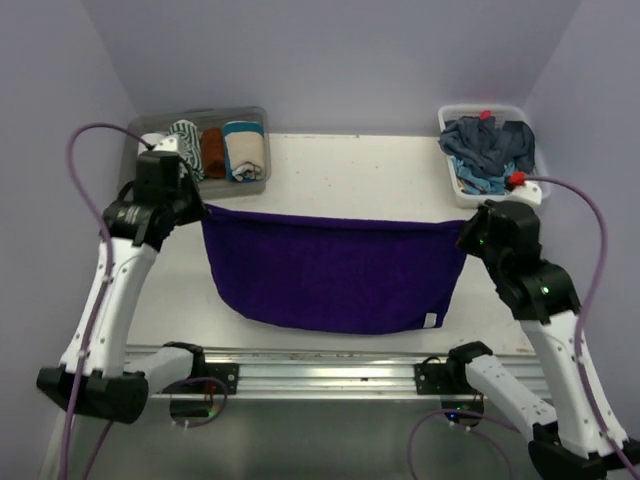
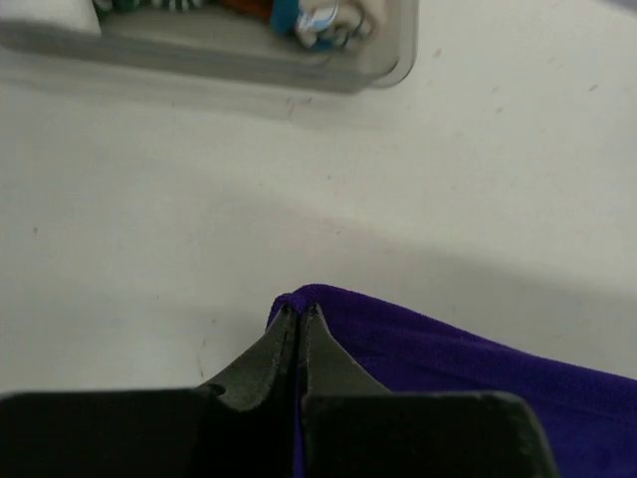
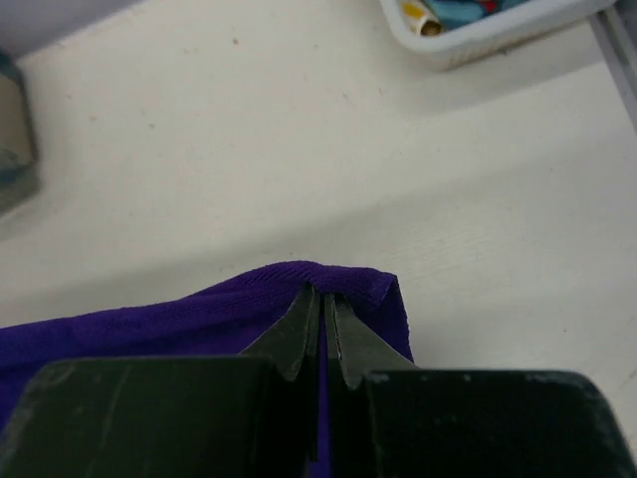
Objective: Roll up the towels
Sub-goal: Flatten the towel
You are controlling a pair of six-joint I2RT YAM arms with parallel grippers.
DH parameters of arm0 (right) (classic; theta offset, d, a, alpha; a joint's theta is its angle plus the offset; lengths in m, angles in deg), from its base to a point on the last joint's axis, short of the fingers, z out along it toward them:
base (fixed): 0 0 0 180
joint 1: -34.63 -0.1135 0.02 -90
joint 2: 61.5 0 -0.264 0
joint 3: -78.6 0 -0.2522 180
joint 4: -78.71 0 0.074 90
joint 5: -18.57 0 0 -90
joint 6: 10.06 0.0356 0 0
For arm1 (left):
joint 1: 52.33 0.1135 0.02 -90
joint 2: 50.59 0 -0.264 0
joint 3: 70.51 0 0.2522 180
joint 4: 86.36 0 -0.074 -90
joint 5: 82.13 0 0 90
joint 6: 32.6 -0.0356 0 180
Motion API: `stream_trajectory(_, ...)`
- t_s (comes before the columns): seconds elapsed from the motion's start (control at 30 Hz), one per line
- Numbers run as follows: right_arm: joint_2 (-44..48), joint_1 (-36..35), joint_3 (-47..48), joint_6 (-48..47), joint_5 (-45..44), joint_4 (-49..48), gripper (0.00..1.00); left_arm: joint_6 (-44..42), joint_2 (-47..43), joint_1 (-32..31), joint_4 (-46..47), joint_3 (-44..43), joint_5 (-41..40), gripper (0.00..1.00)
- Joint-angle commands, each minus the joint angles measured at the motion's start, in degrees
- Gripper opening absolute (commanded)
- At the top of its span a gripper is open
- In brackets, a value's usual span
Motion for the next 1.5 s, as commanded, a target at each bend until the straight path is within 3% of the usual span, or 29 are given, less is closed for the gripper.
stream_trajectory(0.0, -8.4, 0.4, -5.9, -2.1, -1.0, -12.0, 0.00, -1.7, 7.4, 0.6, 3.2, 6.4, -1.4, 0.00)
stream_trajectory(0.13, -22.4, 0.7, -9.6, -1.9, 0.1, -21.5, 0.00, -1.7, 16.5, 0.7, 11.2, 12.7, 0.1, 0.00)
stream_trajectory(0.33, -42.2, 4.5, -5.2, -3.3, 4.2, -30.8, 0.00, -1.2, 29.9, 1.4, 15.5, 9.3, -2.0, 0.00)
stream_trajectory(0.57, -49.8, 6.6, 1.0, -2.5, 8.3, -33.4, 0.00, -1.0, 34.7, 2.9, 15.6, 5.2, 0.0, 0.00)
stream_trajectory(0.77, -48.7, 7.6, 3.1, -2.8, 11.0, -31.5, 0.00, -1.3, 30.5, 4.9, 14.6, 4.2, 4.3, 0.00)
stream_trajectory(1.1, -38.3, 7.6, 5.2, -3.6, 12.0, -27.6, 0.00, -2.4, 21.3, 7.6, 10.4, -0.9, 8.2, 0.00)
stream_trajectory(1.47, -17.3, 7.7, 2.0, -5.7, 9.2, -16.8, 0.00, -3.2, 6.2, 7.8, 5.5, -2.9, 6.7, 0.00)
